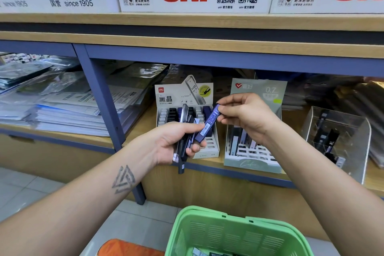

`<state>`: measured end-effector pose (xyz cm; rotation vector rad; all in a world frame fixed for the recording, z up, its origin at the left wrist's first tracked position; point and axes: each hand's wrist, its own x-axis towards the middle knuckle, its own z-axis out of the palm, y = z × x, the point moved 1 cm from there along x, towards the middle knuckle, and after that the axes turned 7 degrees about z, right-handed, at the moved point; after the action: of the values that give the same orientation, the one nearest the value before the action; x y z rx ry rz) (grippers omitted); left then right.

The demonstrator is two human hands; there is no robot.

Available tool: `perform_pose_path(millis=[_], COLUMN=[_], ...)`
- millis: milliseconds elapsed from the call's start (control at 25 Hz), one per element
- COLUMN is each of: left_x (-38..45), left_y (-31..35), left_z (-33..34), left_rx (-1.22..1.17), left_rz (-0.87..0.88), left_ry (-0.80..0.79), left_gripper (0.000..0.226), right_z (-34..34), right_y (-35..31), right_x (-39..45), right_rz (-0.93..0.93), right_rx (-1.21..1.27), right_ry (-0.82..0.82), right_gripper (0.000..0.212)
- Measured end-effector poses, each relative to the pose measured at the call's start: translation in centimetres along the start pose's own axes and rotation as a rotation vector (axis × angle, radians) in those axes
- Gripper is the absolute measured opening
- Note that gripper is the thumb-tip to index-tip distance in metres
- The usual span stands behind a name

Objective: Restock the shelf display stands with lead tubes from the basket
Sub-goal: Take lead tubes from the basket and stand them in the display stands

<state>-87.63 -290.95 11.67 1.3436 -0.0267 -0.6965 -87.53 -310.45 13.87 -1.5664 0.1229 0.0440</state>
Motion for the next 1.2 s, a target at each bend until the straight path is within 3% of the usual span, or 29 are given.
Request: perform_pose_path(millis=[160, 320, 480, 680, 840, 1040, 1200], left_x=[0.2, 0.5, 1.1, 1.2, 1.3, 0.9, 0.9], left_y=[-0.1, 0.0, -0.3, -0.4, 0.1, 0.5, 0.8], left_z=[-0.3, -0.6, -1.1, -0.8, -1.8, -1.5, -1.4], left_rx=[-0.105, -0.149, -0.056, -0.009, -0.010, 0.008, -0.003], left_rz=[0.030, 0.121, 0.244, 0.309, 0.256, 0.243, 0.253], left_ry=[0.029, 0.157, 0.296, 0.373, 0.460, 0.411, 0.383], left_gripper=[0.019, 0.010, 0.002, 0.004, 0.007, 0.003, 0.004], right_z=[-0.4, -0.5, -0.2, 0.7, 0.3, 1.4, 2.3], right_y=[-0.1, -0.3, 0.0, -0.3, -2.0, 0.5, 2.7], right_x=[0.1, 0.0, 0.5, 0.4, 0.9, 1.9, 2.5], right_rz=[-0.018, -0.015, -0.023, -0.113, -0.335, -0.468, -0.512], right_rx=[0.023, 0.056, 0.018, -0.252, -0.685, -1.166, -1.278], right_ry=[-0.050, -0.072, -0.021, 0.061, 0.184, 0.225, 0.227], right_gripper=[0.016, 0.030, 0.017, 0.016, 0.018, 0.020, 0.017])
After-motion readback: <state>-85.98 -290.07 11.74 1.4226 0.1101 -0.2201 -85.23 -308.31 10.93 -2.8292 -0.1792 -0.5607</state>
